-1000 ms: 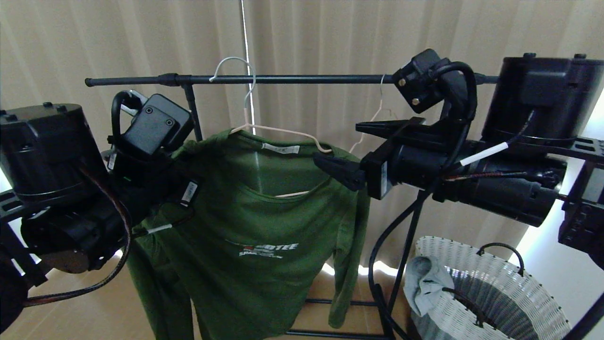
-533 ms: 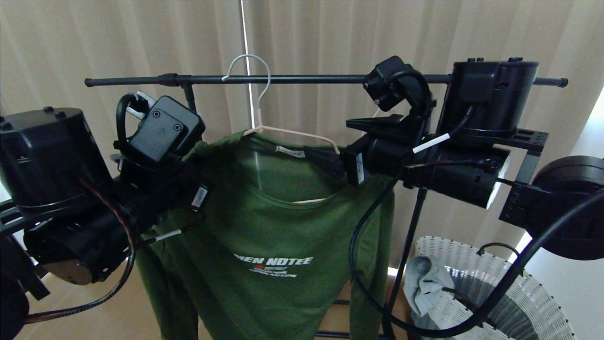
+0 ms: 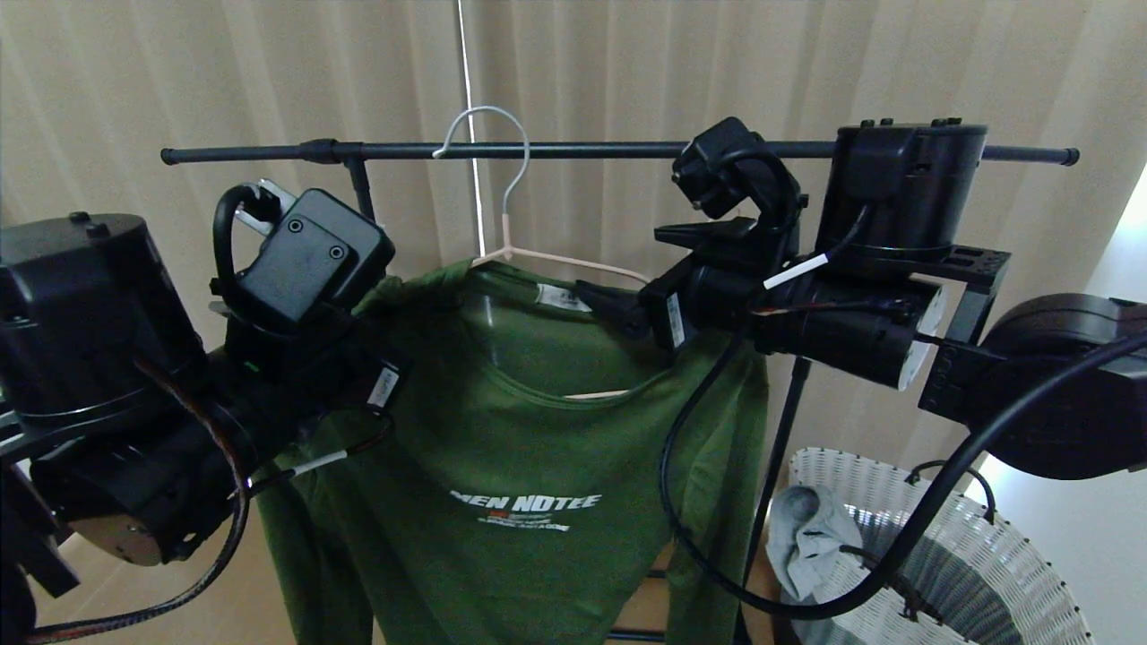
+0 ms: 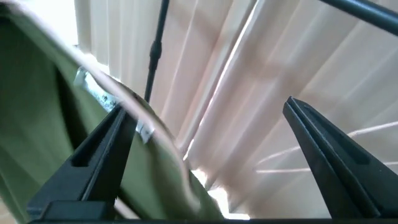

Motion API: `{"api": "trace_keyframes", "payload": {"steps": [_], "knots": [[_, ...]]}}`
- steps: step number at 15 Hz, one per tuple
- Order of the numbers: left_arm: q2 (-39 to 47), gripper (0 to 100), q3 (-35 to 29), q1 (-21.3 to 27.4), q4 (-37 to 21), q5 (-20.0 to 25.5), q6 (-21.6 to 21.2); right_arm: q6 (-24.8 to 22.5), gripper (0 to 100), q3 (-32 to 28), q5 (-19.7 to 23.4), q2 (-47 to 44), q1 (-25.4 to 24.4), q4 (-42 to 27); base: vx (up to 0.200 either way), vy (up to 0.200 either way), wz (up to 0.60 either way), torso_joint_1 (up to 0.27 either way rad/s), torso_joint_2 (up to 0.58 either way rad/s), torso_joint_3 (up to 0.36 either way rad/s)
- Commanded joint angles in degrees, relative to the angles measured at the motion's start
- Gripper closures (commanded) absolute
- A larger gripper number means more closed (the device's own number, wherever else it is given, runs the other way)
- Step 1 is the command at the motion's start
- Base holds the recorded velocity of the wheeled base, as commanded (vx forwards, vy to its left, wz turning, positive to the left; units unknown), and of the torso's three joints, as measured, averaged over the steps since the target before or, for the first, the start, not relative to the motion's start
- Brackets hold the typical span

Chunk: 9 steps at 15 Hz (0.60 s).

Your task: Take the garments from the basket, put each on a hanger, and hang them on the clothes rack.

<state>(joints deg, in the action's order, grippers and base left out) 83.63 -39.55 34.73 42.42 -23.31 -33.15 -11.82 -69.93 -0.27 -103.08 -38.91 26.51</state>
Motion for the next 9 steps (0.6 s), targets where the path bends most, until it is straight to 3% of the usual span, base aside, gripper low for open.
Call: {"api": "trace_keyframes", "payload": {"steps": [1, 2, 3, 9], "knots": [[-0.7, 100, 0.0, 1.1, 0.0, 0.0, 0.0, -0.1, 0, 0.1, 0.0, -0.7, 0.1, 0.0, 0.000, 0.000, 0.00, 0.000, 0.00, 0.000], [-0.7, 100, 0.0, 1.1, 0.0, -0.1, 0.0, -0.3, 0, 0.0, 0.0, -0.6, 0.1, 0.0, 0.000, 0.000, 0.00, 0.000, 0.00, 0.000], [-0.7, 100, 0.0, 1.1, 0.0, -0.1, 0.0, -0.3, 100, 0.1, 0.0, -0.5, 0.1, 0.0, 0.000, 0.000, 0.00, 0.000, 0.00, 0.000], [-0.2, 100, 0.2, 1.0, 0.0, -0.1, 0.0, -0.4, 100, 0.4, -0.1, -0.2, 0.1, 0.0, 0.000, 0.000, 0.00, 0.000, 0.00, 0.000]]}}
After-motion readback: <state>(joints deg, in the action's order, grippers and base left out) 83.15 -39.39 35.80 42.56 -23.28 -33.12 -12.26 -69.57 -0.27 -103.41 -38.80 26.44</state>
